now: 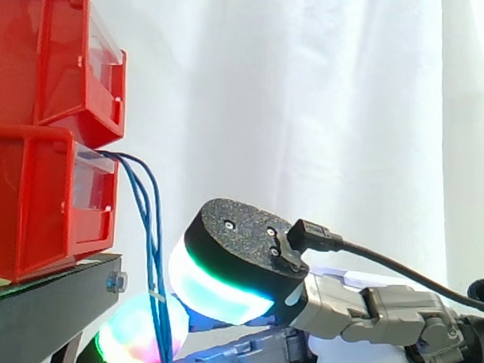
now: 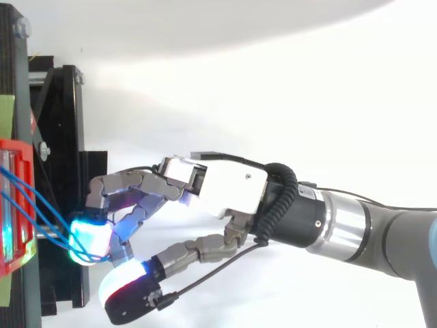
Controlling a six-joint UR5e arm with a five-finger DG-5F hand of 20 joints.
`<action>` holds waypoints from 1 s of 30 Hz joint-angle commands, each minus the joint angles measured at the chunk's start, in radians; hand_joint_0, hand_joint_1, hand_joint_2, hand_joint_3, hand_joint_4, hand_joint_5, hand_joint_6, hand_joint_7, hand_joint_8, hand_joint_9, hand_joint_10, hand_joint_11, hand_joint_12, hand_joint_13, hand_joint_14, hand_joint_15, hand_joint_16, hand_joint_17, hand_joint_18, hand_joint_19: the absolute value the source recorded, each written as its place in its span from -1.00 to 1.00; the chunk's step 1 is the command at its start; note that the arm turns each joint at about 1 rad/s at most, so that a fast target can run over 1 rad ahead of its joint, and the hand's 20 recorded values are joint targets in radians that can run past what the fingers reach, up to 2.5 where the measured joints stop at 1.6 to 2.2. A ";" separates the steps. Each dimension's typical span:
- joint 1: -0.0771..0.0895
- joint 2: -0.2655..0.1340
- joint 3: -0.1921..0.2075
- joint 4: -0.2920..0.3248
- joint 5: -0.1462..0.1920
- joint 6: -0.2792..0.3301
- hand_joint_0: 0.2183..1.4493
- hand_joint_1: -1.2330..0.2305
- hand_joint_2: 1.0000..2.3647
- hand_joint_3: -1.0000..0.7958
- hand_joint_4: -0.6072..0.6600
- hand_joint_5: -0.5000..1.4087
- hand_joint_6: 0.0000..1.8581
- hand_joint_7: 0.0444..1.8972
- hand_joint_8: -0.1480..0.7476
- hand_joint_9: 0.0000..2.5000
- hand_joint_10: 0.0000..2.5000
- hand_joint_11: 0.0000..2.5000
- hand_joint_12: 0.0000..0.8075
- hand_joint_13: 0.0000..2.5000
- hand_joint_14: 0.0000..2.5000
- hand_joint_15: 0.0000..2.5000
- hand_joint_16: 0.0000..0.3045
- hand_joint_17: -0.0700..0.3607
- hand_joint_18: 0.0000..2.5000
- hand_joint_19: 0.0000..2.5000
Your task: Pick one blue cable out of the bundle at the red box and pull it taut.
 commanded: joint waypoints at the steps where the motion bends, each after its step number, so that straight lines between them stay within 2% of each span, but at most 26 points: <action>1: -0.002 -0.003 0.003 -0.010 -0.001 0.013 -0.44 -0.32 -1.00 -0.41 0.23 -0.57 -0.42 0.30 0.06 -0.18 -0.99 -0.07 -0.11 -0.57 -0.99 -0.75 -0.65 -0.11 -0.64 -0.71; 3: -0.003 -0.003 0.006 -0.013 -0.001 0.017 -0.40 -0.31 -0.99 -0.34 0.19 -0.59 -0.30 0.15 0.05 -0.18 -0.99 -0.07 -0.11 -0.56 -0.99 -0.75 -0.65 -0.12 -0.64 -0.71; 5: -0.002 -0.003 0.006 -0.013 -0.001 0.019 -0.38 -0.31 -0.98 -0.27 0.13 -0.61 -0.25 0.16 0.05 -0.18 -0.99 -0.05 -0.11 -0.56 -0.99 -0.75 -0.65 -0.12 -0.63 -0.71; 7: -0.003 -0.003 0.009 -0.013 -0.001 0.019 -0.37 -0.34 -0.98 -0.19 0.13 -0.64 -0.16 0.09 0.04 -0.18 -0.99 -0.05 -0.10 -0.56 -0.99 -0.75 -0.65 -0.12 -0.63 -0.72; 8: -0.003 -0.003 0.011 -0.015 -0.001 0.019 -0.37 -0.35 -0.97 -0.09 0.14 -0.66 -0.09 0.03 0.05 -0.18 -0.99 -0.06 -0.10 -0.56 -0.99 -0.75 -0.65 -0.12 -0.63 -0.73; 11: -0.003 -0.003 0.017 -0.019 -0.001 0.019 -0.37 -0.35 -0.97 -0.04 0.14 -0.67 -0.05 -0.04 0.07 -0.17 -0.99 -0.05 -0.07 -0.55 -0.99 -0.75 -0.63 -0.09 -0.61 -0.73; 22: -0.003 -0.003 0.038 -0.068 -0.003 0.040 -0.36 -0.38 -0.98 0.11 0.03 -0.65 -0.02 -0.01 0.14 -0.15 -0.99 -0.03 -0.01 -0.52 -0.99 -0.75 -0.60 -0.04 -0.56 -0.74; 25: -0.005 0.000 0.045 -0.094 -0.003 0.068 -0.35 -0.40 -0.98 0.14 -0.01 -0.64 -0.02 -0.01 0.15 -0.13 -0.99 -0.03 -0.01 -0.52 -0.99 -0.75 -0.59 -0.03 -0.55 -0.75; 30: -0.011 0.020 0.043 -0.174 -0.021 0.165 -0.35 -0.41 -0.99 0.18 -0.05 -0.63 -0.02 0.02 0.17 -0.11 -0.99 -0.02 0.00 -0.50 -0.99 -0.75 -0.58 -0.01 -0.53 -0.74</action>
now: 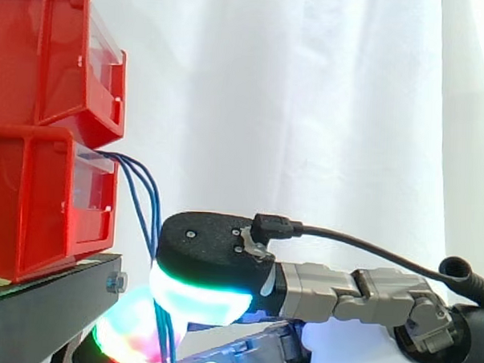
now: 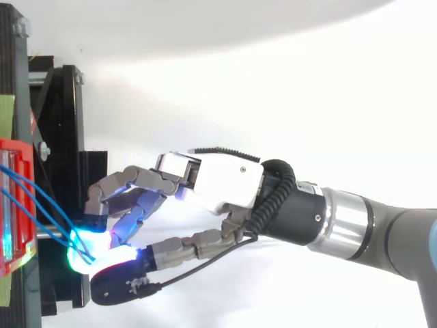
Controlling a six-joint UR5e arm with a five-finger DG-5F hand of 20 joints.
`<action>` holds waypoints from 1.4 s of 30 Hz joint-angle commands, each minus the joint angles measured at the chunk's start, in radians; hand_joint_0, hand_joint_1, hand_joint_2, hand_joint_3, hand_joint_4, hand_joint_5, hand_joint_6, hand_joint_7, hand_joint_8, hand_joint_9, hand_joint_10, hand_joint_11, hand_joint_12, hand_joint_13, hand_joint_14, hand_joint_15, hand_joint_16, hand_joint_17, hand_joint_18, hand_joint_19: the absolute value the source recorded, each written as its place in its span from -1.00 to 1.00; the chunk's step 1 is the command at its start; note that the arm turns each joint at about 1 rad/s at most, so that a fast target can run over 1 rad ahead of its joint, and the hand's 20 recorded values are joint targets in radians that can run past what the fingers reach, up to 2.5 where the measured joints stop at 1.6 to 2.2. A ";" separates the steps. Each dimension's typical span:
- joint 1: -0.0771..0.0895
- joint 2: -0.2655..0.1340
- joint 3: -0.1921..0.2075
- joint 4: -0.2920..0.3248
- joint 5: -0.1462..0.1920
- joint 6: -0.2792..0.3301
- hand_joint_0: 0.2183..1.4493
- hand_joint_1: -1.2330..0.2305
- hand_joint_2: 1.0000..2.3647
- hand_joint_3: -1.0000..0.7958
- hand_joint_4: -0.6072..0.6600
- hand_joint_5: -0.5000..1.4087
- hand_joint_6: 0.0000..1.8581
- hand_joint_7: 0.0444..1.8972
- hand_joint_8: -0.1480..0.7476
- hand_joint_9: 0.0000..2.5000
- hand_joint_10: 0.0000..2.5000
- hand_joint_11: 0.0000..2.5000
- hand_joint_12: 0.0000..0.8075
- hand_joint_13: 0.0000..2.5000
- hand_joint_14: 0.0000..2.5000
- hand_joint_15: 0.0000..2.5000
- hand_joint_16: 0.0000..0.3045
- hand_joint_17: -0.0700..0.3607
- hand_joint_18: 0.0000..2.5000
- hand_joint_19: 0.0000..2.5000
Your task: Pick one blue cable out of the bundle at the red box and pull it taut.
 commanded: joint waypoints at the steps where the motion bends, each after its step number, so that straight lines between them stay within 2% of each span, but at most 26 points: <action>1: -0.005 0.026 0.000 -0.084 -0.016 0.078 -0.35 -0.41 -0.99 0.18 -0.05 -0.63 -0.02 0.02 0.17 -0.11 -0.99 -0.02 0.00 -0.50 -0.99 -0.75 -0.58 -0.01 -0.53 -0.74; 5: -0.013 0.061 -0.001 -0.207 -0.020 0.098 -0.35 -0.42 -0.99 0.19 -0.07 -0.63 -0.02 0.04 0.17 -0.10 -0.99 -0.02 0.01 -0.49 -0.99 -0.74 -0.58 -0.01 -0.52 -0.74; 9: -0.022 0.101 0.000 -0.281 -0.020 0.098 -0.34 -0.42 -0.99 0.19 -0.08 -0.63 -0.02 0.06 0.17 -0.10 -0.99 -0.01 0.01 -0.49 -0.99 -0.75 -0.58 -0.01 -0.52 -0.74; 14: -0.034 0.150 -0.001 -0.341 -0.020 0.078 -0.33 -0.44 -0.99 0.20 -0.11 -0.63 -0.02 0.09 0.16 -0.10 -0.99 -0.01 0.00 -0.49 -0.99 -0.75 -0.59 -0.03 -0.53 -0.74; 22: -0.045 0.197 -0.001 -0.385 -0.020 0.040 -0.32 -0.48 -0.98 0.19 -0.16 -0.64 -0.02 0.09 0.12 -0.11 -0.99 0.00 -0.03 -0.50 -0.99 -0.74 -0.61 -0.06 -0.54 -0.74; 24: -0.046 0.205 -0.001 -0.387 -0.020 0.034 -0.30 -0.51 -0.98 0.18 -0.17 -0.64 -0.02 0.16 0.09 -0.12 -0.99 0.01 -0.07 -0.51 -0.99 -0.74 -0.63 -0.08 -0.55 -0.74; 32: -0.046 0.207 0.000 -0.388 -0.020 0.031 -0.29 -0.53 -0.97 0.18 -0.22 -0.64 -0.01 0.25 0.04 -0.13 -0.99 0.02 -0.10 -0.51 -0.99 -0.74 -0.64 -0.10 -0.55 -0.74; 42: -0.046 0.205 -0.001 -0.379 -0.010 0.026 -0.35 -0.46 -0.99 0.17 -0.21 -0.63 -0.02 0.20 0.09 -0.01 -0.99 0.04 -0.02 -0.49 -0.99 -0.75 -0.59 -0.03 -0.53 -0.74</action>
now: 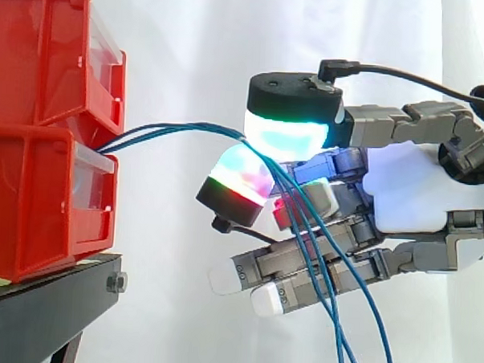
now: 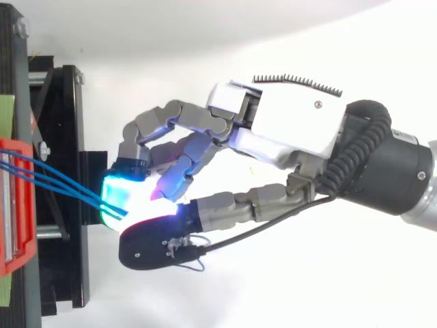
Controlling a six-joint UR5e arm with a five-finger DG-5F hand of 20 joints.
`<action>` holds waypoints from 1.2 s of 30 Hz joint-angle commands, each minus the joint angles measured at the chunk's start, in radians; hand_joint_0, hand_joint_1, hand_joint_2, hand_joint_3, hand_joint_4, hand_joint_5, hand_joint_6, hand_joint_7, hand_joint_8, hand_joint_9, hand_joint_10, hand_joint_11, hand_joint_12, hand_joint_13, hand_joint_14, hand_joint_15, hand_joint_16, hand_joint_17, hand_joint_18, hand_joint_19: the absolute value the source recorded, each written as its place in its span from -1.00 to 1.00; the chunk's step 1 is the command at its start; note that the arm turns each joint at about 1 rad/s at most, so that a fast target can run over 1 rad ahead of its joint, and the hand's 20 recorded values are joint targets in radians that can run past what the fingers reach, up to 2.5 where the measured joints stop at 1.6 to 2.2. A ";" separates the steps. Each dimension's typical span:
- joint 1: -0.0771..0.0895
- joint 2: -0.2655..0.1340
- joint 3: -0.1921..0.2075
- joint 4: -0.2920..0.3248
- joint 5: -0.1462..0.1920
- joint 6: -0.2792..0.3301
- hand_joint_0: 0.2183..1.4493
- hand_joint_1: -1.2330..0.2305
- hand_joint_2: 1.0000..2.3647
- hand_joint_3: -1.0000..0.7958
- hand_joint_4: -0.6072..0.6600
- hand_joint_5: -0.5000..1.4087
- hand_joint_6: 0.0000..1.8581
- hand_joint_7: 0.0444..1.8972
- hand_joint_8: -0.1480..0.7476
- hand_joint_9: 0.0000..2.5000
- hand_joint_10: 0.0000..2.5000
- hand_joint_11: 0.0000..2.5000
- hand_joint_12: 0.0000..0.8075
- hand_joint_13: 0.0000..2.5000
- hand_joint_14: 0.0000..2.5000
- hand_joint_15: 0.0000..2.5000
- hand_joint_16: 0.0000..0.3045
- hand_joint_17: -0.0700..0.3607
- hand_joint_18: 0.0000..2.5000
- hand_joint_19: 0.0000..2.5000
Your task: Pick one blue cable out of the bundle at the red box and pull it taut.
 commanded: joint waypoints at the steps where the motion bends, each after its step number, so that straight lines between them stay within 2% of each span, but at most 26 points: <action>1: 0.000 -0.001 -0.001 0.015 0.011 0.007 -0.35 -0.46 -0.99 0.17 -0.21 -0.63 -0.02 0.20 0.09 0.00 -0.99 0.05 -0.02 -0.49 -0.99 -0.75 -0.59 -0.02 -0.53 -0.74; 2: 0.000 -0.001 0.001 0.021 0.015 0.012 -0.35 -0.46 -0.99 0.16 -0.21 -0.63 -0.02 0.19 0.08 0.02 -0.99 0.08 -0.02 -0.49 -0.99 -0.75 -0.59 -0.03 -0.54 -0.74; 4: 0.006 -0.001 -0.004 0.054 0.025 0.072 -0.35 -0.46 -0.99 0.16 -0.21 -0.63 -0.02 0.19 0.09 0.02 -0.99 0.08 -0.02 -0.49 -0.99 -0.75 -0.59 -0.03 -0.54 -0.74; 6: 0.008 -0.001 -0.011 0.055 0.025 0.119 -0.34 -0.46 -0.99 0.15 -0.20 -0.63 -0.02 0.17 0.07 0.06 -0.99 0.11 -0.01 -0.48 -0.99 -0.75 -0.59 -0.03 -0.54 -0.74; 12: 0.012 -0.001 -0.022 0.055 0.025 0.184 -0.34 -0.46 -0.99 0.12 -0.15 -0.63 -0.02 0.18 0.06 0.15 -1.00 0.22 -0.03 -0.45 -0.99 -0.74 -0.60 -0.04 -0.55 -0.73; 14: 0.012 -0.001 -0.022 0.049 0.027 0.185 -0.34 -0.46 -0.99 0.11 -0.14 -0.63 -0.02 0.18 0.05 0.15 -1.00 0.21 -0.04 -0.45 -0.99 -0.73 -0.60 -0.04 -0.55 -0.74; 18: 0.012 -0.001 -0.022 0.032 0.024 0.185 -0.34 -0.46 -0.98 0.10 -0.15 -0.64 -0.03 0.19 0.08 0.00 -0.99 0.04 -0.06 -0.49 -0.99 -0.76 -0.61 -0.05 -0.56 -0.74; 23: 0.012 -0.001 -0.022 0.032 0.025 0.185 -0.35 -0.46 -0.98 0.11 -0.16 -0.63 -0.03 0.21 0.11 -0.18 -0.99 -0.34 -0.06 -0.53 -0.99 -0.81 -0.61 -0.05 -0.57 -0.76; 27: 0.012 -0.001 -0.022 0.032 0.025 0.185 -0.36 -0.45 -0.99 0.13 -0.17 -0.63 -0.03 0.23 0.10 -0.27 -0.99 -0.52 -0.06 -0.55 -0.99 -0.84 -0.61 -0.05 -0.57 -0.76; 29: 0.012 -0.001 -0.022 0.032 0.025 0.185 -0.36 -0.46 -0.99 0.13 -0.17 -0.62 -0.03 0.23 0.06 -0.32 -0.99 -0.56 -0.04 -0.56 -0.99 -0.83 -0.60 -0.04 -0.57 -0.76; 36: 0.012 -0.001 -0.022 0.034 0.025 0.184 -0.36 -0.45 -0.99 0.13 -0.18 -0.62 -0.03 0.23 0.06 -0.32 -0.99 -0.51 -0.04 -0.56 -0.99 -0.82 -0.60 -0.04 -0.57 -0.75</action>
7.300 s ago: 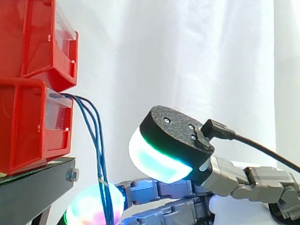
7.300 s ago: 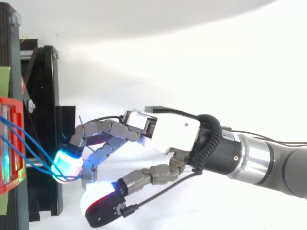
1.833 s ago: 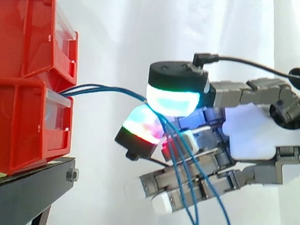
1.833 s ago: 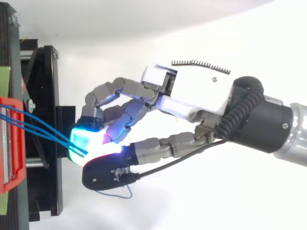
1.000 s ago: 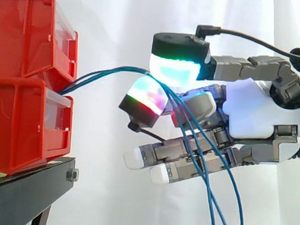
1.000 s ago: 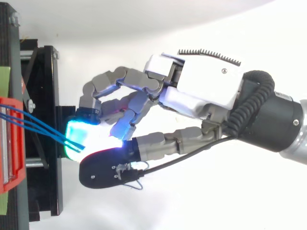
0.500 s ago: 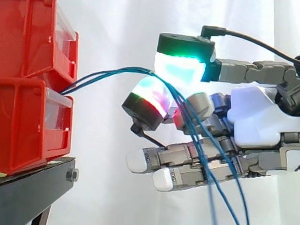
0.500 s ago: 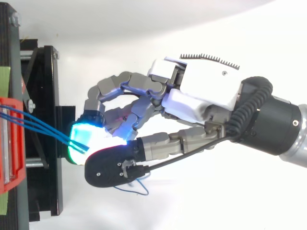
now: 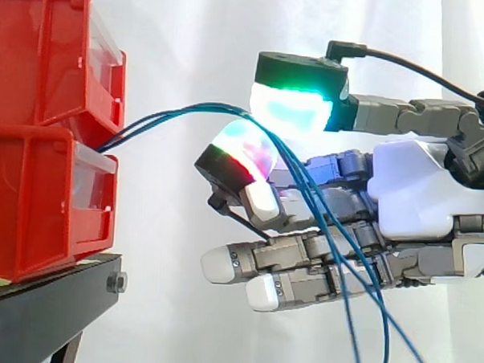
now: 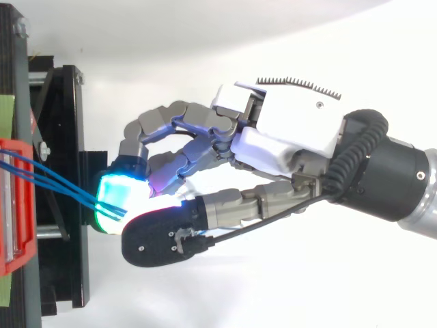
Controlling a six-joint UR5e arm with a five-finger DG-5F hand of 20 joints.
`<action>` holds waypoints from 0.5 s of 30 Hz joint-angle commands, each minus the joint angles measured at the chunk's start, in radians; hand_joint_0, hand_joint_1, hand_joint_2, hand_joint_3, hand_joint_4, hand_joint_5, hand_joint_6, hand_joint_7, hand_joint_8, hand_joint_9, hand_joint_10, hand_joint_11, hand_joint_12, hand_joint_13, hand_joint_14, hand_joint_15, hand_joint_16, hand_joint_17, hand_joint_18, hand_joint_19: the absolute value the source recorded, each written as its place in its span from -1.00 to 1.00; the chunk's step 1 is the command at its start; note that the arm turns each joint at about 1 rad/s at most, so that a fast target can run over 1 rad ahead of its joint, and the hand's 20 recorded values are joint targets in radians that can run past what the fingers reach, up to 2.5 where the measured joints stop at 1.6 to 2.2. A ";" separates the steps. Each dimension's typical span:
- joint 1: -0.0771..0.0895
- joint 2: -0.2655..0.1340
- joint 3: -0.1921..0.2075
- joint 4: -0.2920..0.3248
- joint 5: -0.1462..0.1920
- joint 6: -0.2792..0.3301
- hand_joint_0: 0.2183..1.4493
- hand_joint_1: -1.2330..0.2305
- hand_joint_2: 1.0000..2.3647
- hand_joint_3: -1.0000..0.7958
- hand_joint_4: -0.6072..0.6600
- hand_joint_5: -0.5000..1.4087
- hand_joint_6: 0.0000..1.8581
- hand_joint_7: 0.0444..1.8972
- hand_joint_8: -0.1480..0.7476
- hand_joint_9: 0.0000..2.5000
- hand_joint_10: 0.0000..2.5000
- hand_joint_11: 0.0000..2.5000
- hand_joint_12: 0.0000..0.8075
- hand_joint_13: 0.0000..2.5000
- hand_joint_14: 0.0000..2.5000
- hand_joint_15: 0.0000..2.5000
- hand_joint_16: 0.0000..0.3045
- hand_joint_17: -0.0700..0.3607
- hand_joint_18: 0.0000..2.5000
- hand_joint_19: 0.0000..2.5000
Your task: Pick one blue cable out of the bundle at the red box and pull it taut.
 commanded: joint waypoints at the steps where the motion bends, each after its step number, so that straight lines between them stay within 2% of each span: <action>1: 0.000 0.000 0.000 0.001 0.000 -0.001 -0.36 -0.45 -0.99 0.14 -0.18 -0.62 -0.03 0.22 0.07 -0.30 -0.99 -0.51 -0.04 -0.56 -0.99 -0.82 -0.60 -0.04 -0.57 -0.75; 4: 0.000 0.000 0.000 0.001 -0.003 -0.001 -0.36 -0.45 -0.99 0.13 -0.16 -0.62 -0.03 0.22 0.17 -0.17 -0.99 -0.46 -0.02 -0.55 -0.99 -0.82 -0.59 -0.03 -0.58 -0.75; 7: 0.000 0.000 -0.001 0.000 -0.003 -0.001 -0.35 -0.44 -0.99 0.11 -0.11 -0.63 -0.03 0.21 0.24 0.00 -0.99 -0.33 -0.01 -0.53 -0.99 -0.82 -0.59 -0.03 -0.57 -0.75; 9: 0.000 0.000 0.000 0.000 -0.003 -0.001 -0.35 -0.42 -0.99 0.10 -0.07 -0.63 -0.02 0.19 0.22 0.11 -0.99 -0.16 0.01 -0.50 -0.99 -0.79 -0.59 -0.02 -0.57 -0.75; 15: 0.000 0.000 0.000 0.000 -0.003 -0.001 -0.36 -0.41 -0.99 0.09 -0.06 -0.63 -0.02 0.18 0.18 0.15 -0.99 -0.04 0.00 -0.48 -0.99 -0.77 -0.59 -0.02 -0.56 -0.75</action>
